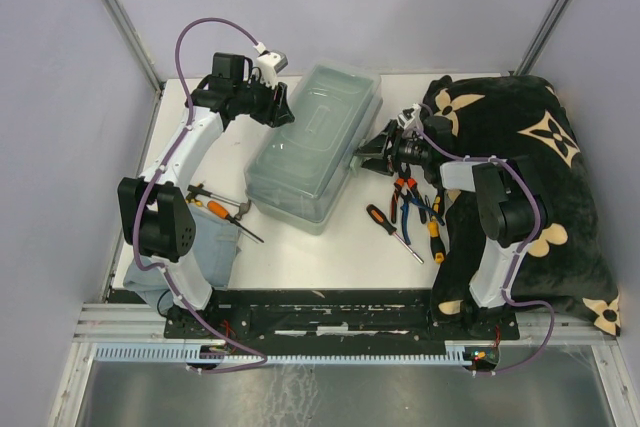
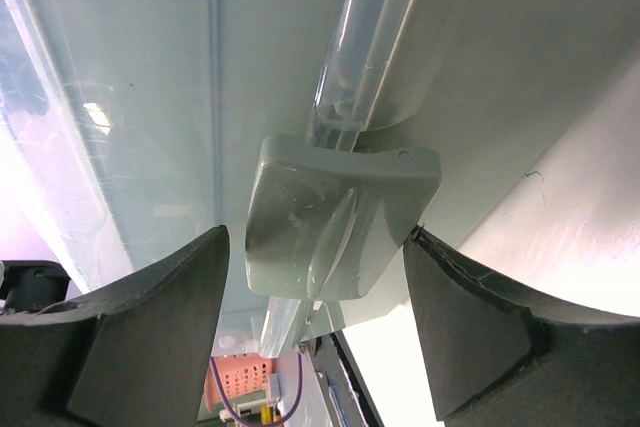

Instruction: Pack the tool kit

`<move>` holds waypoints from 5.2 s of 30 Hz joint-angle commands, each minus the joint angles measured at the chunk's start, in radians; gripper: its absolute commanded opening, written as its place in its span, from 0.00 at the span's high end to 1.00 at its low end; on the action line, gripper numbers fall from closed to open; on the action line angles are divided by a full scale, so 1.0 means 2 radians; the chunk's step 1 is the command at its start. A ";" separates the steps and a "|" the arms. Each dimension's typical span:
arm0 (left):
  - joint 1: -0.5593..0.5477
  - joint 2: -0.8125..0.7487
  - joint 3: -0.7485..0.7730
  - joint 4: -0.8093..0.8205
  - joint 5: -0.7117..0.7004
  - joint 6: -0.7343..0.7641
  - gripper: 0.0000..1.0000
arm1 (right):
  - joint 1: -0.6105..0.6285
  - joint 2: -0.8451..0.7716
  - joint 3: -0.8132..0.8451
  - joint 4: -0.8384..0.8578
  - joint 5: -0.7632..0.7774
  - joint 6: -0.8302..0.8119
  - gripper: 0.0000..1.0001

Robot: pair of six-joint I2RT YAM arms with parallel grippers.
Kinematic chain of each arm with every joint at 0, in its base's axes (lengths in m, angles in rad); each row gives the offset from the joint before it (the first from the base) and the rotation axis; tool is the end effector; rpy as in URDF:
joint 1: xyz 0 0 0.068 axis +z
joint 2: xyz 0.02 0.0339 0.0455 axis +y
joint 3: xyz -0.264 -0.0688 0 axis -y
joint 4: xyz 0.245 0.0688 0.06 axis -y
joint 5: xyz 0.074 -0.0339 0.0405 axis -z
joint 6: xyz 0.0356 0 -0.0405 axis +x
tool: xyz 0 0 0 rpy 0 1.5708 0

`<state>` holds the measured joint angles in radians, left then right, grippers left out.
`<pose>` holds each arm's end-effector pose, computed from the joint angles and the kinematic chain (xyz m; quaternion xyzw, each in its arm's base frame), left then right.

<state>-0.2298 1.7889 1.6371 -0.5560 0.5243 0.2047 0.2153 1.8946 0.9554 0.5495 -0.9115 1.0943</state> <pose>0.3932 -0.1103 0.3254 0.2949 0.8333 -0.2405 0.4010 0.3708 0.1099 0.1651 0.0956 0.7792 0.5945 0.1739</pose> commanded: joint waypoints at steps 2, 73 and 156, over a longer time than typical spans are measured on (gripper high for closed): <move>-0.039 0.053 -0.037 -0.109 -0.009 0.027 0.72 | 0.017 -0.031 -0.013 0.075 0.013 0.021 0.21; -0.004 0.017 -0.066 -0.011 -0.024 -0.144 0.31 | -0.016 -0.502 -0.136 -0.471 0.225 -0.127 0.08; 0.067 -0.038 -0.224 0.220 0.207 -0.417 0.97 | 0.052 -0.110 0.023 -0.070 0.120 0.010 0.05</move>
<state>-0.0708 1.7252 1.2682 0.0681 0.7834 -0.4908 0.3328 1.6394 0.9306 0.3496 -0.6456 1.1271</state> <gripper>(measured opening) 0.497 0.952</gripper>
